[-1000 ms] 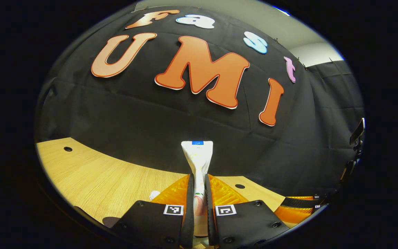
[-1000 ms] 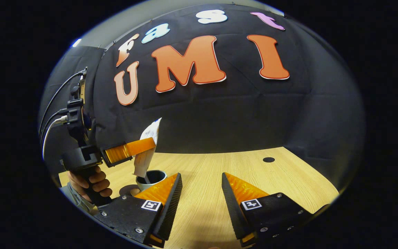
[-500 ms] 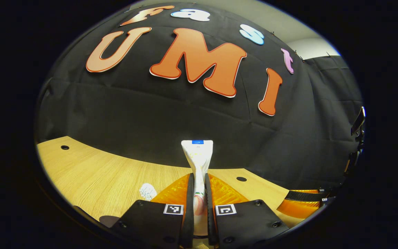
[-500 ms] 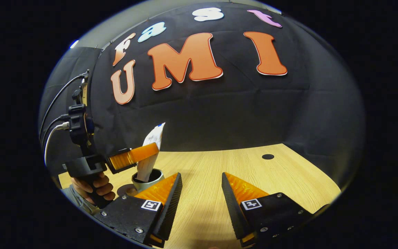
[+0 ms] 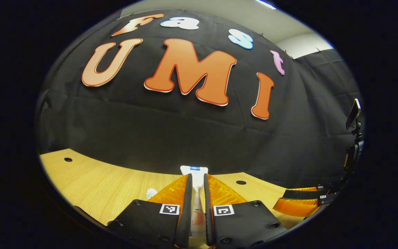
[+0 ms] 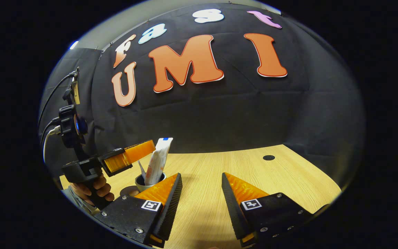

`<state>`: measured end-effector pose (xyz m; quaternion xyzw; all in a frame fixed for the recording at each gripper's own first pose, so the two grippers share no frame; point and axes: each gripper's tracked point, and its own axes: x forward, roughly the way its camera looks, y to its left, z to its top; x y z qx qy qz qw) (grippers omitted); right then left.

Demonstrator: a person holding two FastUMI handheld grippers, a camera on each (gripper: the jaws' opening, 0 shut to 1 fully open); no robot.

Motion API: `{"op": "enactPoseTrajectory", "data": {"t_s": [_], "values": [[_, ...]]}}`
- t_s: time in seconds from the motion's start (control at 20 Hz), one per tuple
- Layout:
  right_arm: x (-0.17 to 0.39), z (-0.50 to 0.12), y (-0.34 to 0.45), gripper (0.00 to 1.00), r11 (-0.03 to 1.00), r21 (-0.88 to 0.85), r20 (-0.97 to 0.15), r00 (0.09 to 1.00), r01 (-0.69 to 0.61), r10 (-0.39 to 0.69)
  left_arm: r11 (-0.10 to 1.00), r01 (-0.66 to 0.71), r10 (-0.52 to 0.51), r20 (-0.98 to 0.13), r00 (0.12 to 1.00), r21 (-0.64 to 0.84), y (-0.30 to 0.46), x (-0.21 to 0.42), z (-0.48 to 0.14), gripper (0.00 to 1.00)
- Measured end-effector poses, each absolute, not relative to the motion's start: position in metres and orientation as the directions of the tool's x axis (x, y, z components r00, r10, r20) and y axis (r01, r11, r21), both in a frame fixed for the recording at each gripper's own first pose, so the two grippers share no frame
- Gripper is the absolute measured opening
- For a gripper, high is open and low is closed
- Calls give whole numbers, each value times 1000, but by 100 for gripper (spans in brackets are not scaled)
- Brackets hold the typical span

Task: Put the toothbrush and toothpaste on the desktop into the cup, then pick up the cup and place it on the coaster on the desktop.

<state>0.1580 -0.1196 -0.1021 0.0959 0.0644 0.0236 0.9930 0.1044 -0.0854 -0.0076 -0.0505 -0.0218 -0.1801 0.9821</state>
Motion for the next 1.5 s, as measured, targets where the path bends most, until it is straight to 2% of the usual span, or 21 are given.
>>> {"op": "enactPoseTrajectory", "data": {"t_s": [0.05,0.1,0.2,0.25,0.3,0.55,0.75,1.0,1.05,1.2,1.25,1.3,1.35,1.5], "values": [[157,-102,-119,65,981,189,-124,991,-34,58,931,357,-354,48,934,-80,-87,103,-12,22],[156,-101,-117,70,982,186,-123,991,-36,60,930,358,-356,46,933,-78,-87,100,-14,22],[153,-99,-115,70,982,182,-121,991,-38,61,925,371,-368,51,929,-84,-90,97,-11,22],[153,-98,-115,70,983,182,-123,991,-37,60,926,369,-365,58,929,-77,-87,93,-6,28],[152,-98,-114,70,982,183,-129,990,-34,58,927,368,-364,66,929,-66,-85,91,-3,28],[148,-86,-101,70,980,191,-123,990,-49,74,942,335,-331,119,936,-21,-61,69,24,63],[145,-83,-83,70,983,168,-133,986,-74,97,951,310,-307,142,941,6,-42,54,37,74],[142,-84,-57,70,989,106,-177,977,-98,116,956,291,-293,129,947,29,-17,33,40,75],[142,-83,-51,69,990,91,-183,976,-107,122,958,286,-288,130,949,32,-12,29,41,82],[143,-82,-35,70,989,77,-210,967,-130,143,967,249,-253,132,958,49,4,21,46,91],[144,-83,-31,65,989,70,-223,964,-131,143,971,231,-236,134,962,54,13,17,49,92],[146,-84,-28,65,989,63,-236,961,-134,145,973,222,-227,134,964,57,22,14,50,94],[146,-86,-24,69,989,57,-251,957,-135,145,976,211,-217,134,967,57,32,9,48,95],[150,-91,-19,70,990,51,-307,941,-133,142,982,179,-186,129,974,63,52,1,47,97]]}}
